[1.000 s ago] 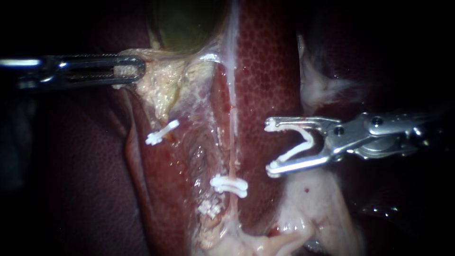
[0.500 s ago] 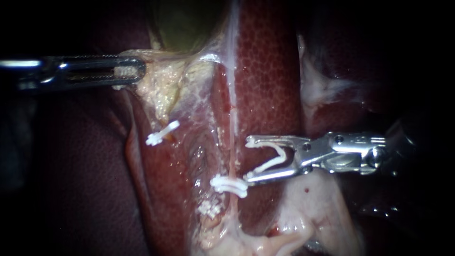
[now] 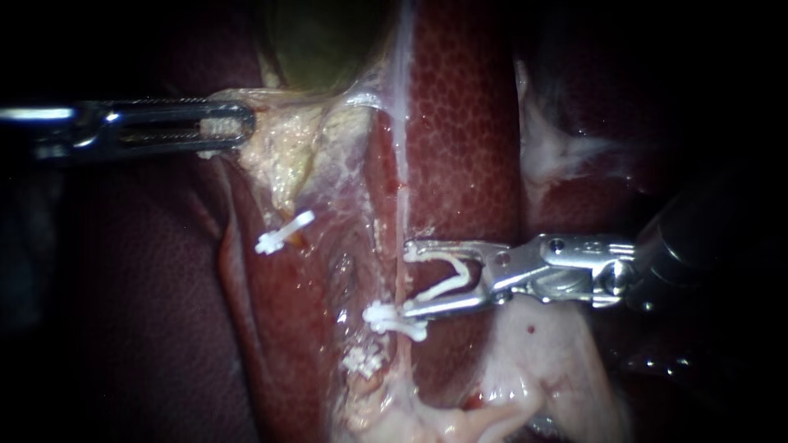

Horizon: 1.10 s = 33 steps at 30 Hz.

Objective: Clipping third clip right tube

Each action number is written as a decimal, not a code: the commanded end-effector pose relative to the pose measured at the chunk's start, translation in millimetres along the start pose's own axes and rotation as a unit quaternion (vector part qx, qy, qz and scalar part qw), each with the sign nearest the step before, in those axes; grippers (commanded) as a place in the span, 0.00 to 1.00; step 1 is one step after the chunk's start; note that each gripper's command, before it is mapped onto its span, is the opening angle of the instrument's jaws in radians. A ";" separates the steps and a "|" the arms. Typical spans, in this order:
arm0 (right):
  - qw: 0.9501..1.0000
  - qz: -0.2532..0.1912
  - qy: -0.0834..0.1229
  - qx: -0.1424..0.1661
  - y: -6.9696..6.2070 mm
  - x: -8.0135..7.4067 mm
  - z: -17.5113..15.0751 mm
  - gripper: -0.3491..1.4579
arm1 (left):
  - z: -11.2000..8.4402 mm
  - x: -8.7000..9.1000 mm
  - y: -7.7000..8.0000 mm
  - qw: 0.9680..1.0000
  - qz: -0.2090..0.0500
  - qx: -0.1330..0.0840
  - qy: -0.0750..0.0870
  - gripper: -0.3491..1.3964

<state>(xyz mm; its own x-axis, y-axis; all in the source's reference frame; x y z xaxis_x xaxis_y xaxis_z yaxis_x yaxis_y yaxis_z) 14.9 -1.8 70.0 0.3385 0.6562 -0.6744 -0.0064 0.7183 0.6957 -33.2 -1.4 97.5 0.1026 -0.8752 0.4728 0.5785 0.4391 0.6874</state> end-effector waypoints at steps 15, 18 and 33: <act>0.999 0.030 0.015 0.021 0.1 0.2 2.0 0.50 | 0.1 0.1 -0.1 1.000 0.000 -0.001 0.000 0.00; 0.999 0.036 0.019 0.026 0.1 0.4 2.3 0.50 | 0.2 0.1 -0.2 1.000 0.000 -0.001 -0.001 0.00; 0.999 0.041 0.020 0.028 0.5 0.8 4.1 0.47 | 0.3 0.2 -0.2 1.000 0.000 -0.004 -0.002 0.00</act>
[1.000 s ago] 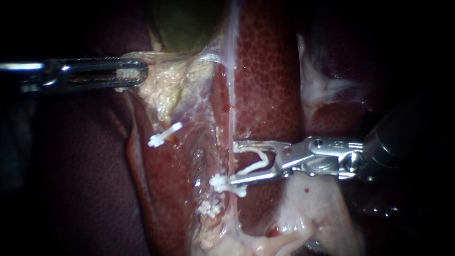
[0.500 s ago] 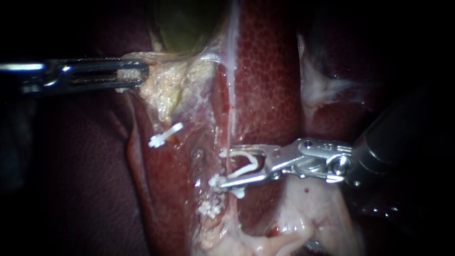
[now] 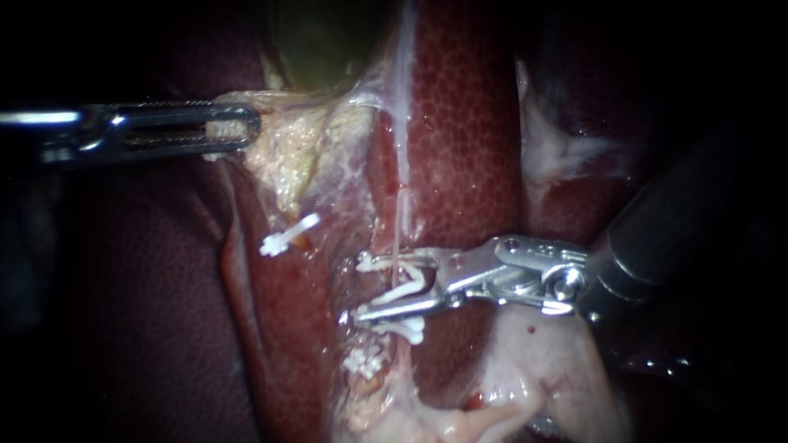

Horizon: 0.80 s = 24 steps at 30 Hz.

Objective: Clipping third clip right tube

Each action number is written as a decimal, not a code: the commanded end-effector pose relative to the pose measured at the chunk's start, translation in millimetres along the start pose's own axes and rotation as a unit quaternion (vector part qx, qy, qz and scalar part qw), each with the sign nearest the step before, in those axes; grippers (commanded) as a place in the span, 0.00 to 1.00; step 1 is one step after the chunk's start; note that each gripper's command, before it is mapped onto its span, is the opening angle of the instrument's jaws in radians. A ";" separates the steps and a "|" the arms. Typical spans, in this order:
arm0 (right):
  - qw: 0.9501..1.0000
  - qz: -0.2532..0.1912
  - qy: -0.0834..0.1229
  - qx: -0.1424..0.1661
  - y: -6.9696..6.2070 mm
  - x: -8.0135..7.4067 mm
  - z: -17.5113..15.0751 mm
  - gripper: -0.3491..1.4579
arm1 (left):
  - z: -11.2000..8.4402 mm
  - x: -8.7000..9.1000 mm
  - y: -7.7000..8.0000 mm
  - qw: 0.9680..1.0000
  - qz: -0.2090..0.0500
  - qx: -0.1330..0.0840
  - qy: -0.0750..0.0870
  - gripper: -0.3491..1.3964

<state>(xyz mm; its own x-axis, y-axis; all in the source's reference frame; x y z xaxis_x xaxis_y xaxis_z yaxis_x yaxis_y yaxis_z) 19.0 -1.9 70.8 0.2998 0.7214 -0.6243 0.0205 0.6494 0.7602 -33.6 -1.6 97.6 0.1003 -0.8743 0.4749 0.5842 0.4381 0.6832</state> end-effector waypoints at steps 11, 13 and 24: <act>0.999 0.041 0.000 0.002 0.3 -0.4 -0.7 0.32 | 0.0 0.0 0.0 1.000 0.000 0.000 0.000 0.00; 0.998 0.058 0.001 0.004 0.3 -0.4 -0.9 0.27 | 0.0 0.0 0.0 1.000 0.000 0.000 0.000 0.00; 0.996 0.090 -0.021 0.011 0.7 -0.5 -1.6 0.00 | 0.0 0.0 0.0 1.000 0.000 0.000 0.000 0.00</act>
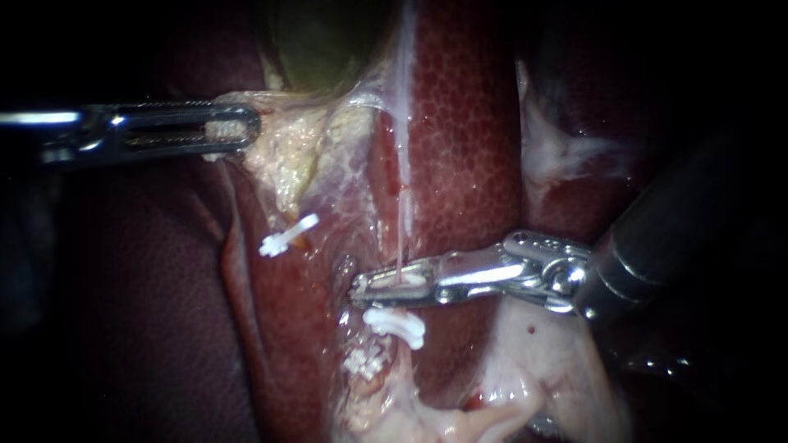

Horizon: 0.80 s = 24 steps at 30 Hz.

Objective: Clipping third clip right tube

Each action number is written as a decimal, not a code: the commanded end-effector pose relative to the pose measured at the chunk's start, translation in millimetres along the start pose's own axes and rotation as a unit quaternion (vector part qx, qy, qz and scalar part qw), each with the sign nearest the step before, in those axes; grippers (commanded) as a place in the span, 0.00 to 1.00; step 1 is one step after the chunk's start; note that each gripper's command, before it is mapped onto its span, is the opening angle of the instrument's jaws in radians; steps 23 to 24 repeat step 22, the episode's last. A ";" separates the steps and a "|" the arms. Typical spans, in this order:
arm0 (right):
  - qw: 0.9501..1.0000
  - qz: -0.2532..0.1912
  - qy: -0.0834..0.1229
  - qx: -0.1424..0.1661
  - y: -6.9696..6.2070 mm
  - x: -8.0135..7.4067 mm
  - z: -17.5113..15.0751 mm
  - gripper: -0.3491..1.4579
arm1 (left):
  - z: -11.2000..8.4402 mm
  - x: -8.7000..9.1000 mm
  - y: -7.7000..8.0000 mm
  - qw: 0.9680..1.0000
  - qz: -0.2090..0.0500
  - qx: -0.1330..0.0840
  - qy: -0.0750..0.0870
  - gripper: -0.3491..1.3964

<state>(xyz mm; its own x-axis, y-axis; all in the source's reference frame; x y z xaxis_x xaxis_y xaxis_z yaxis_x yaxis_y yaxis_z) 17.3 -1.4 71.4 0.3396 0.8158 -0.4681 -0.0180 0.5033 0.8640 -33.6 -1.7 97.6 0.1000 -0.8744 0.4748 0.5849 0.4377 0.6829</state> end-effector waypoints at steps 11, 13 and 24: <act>1.000 0.009 -0.008 0.008 0.0 0.1 -0.3 0.00 | 0.0 0.0 -0.1 1.000 0.000 0.000 0.000 0.00; 1.000 0.009 -0.008 0.008 0.0 0.1 -0.3 0.00 | 0.0 0.0 -0.1 1.000 0.000 0.000 0.000 0.00; 1.000 0.011 -0.009 0.009 0.2 0.0 -0.4 0.00 | 0.0 0.0 -0.1 1.000 0.000 0.000 0.000 0.00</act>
